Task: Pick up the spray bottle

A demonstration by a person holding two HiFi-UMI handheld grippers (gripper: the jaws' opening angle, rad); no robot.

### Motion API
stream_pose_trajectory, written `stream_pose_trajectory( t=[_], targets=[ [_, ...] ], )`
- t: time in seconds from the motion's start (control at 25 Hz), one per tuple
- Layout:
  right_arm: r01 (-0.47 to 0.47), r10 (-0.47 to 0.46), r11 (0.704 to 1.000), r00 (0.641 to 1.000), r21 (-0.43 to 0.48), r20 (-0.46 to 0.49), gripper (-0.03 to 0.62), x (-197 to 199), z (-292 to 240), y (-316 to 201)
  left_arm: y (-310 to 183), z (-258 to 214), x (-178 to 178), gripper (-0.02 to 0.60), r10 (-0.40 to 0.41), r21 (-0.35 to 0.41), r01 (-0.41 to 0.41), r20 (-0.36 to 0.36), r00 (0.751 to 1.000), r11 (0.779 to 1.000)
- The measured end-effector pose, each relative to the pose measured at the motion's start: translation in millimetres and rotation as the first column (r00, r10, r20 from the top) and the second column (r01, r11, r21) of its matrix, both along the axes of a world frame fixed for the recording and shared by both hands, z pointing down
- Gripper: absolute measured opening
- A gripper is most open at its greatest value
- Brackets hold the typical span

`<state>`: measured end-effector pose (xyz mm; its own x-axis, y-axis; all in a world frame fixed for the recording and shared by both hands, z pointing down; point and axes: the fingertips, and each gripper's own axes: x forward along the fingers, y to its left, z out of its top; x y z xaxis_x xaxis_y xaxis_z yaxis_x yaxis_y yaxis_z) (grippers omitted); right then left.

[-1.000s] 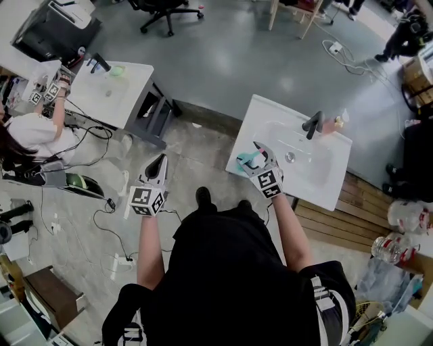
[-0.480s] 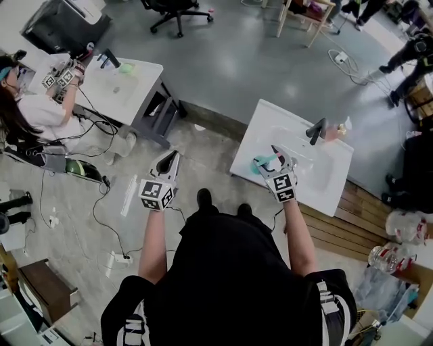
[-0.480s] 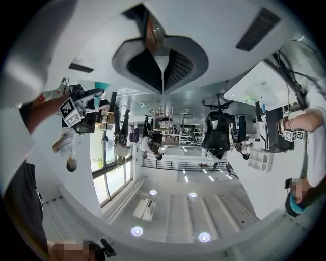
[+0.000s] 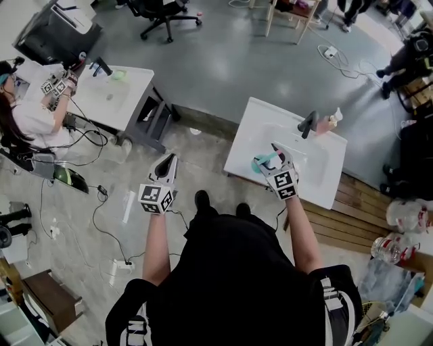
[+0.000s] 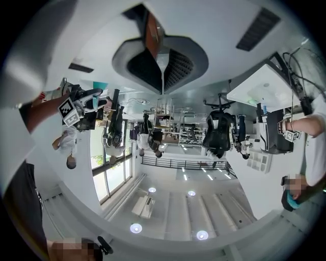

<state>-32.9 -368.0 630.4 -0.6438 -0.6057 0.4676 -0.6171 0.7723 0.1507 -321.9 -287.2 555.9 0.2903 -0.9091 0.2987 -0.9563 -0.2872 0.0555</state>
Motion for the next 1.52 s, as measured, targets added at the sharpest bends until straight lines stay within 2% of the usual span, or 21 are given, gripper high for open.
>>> stream_pose_trajectory(
  t=[0.76,1.52],
  targets=[
    [0.013,-0.012,1.0,1.0,0.022,-0.01,0.348,47,-1,9,21,13,43,0.032,-0.026,0.0,0.026,-0.01,1.0,1.0],
    [0.003,-0.003,1.0,1.0,0.018,0.003,0.348,56,3,4,16,8,51,0.032,-0.03,0.001,0.03,0.01,0.999,1.0]
  ],
)
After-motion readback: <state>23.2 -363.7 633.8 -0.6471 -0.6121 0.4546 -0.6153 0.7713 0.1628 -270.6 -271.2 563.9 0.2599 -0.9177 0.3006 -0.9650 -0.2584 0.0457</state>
